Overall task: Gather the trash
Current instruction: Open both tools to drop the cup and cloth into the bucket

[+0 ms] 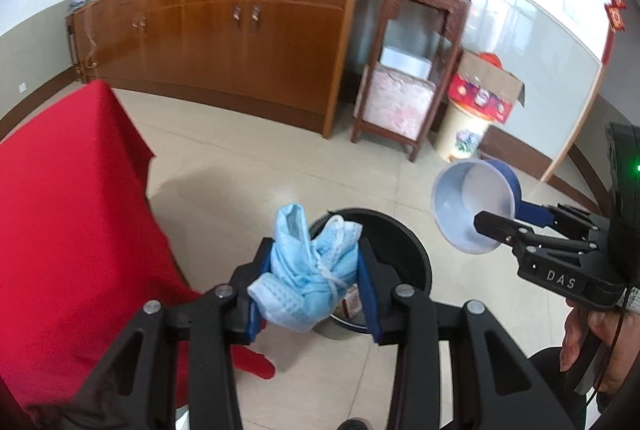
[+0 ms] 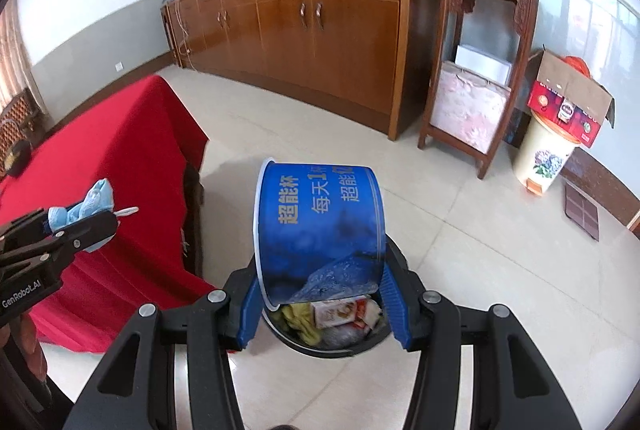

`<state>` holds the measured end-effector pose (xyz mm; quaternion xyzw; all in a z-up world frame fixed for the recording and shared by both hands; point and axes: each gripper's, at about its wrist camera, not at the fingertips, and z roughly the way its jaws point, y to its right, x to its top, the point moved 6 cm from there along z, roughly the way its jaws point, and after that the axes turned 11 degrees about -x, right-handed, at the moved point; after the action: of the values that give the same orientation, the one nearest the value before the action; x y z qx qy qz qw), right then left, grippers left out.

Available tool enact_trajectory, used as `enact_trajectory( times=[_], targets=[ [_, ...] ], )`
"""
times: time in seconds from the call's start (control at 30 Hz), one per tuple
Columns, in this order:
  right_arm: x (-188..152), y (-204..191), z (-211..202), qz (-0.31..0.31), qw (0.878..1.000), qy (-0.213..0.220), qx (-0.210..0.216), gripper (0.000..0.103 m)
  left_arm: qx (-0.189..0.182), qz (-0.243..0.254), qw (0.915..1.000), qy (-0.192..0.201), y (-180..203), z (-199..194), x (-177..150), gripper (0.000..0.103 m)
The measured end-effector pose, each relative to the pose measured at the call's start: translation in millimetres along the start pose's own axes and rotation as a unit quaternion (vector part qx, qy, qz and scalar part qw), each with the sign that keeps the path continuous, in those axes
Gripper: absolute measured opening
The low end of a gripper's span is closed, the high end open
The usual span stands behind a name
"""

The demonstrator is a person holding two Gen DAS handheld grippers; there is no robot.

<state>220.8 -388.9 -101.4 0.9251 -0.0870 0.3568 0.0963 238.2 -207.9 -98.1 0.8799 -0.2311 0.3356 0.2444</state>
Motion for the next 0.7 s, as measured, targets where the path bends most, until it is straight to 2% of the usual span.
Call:
enact_trajectory(
  times=[0.27, 0.6, 0.67, 0.7],
  targets=[
    [-21.2, 25.1, 45.4, -0.022, 0.999, -0.039, -0.005, 0.054, -0.025, 0.013, 0.9986, -0.044, 18.0, 54.8, -9.7, 0.041],
    [-37.1, 26.5, 113.2, -0.081, 0.993, -0.086, 0.028, 0.054, -0.048, 0.027, 0.9945, -0.089, 25.4, 119.0, -20.0, 0.042],
    [-42.8, 21.8, 131.1, -0.095, 0.990, -0.099, 0.039, 0.054, -0.064, 0.025, 0.9929, -0.097, 24.4, 132.1, -21.9, 0.045],
    [-46.5, 17.4, 139.2, -0.105, 0.988, -0.104, 0.044, 0.054, -0.078, 0.026, 0.9917, -0.099, 24.8, 137.7, -23.4, 0.051]
  ],
)
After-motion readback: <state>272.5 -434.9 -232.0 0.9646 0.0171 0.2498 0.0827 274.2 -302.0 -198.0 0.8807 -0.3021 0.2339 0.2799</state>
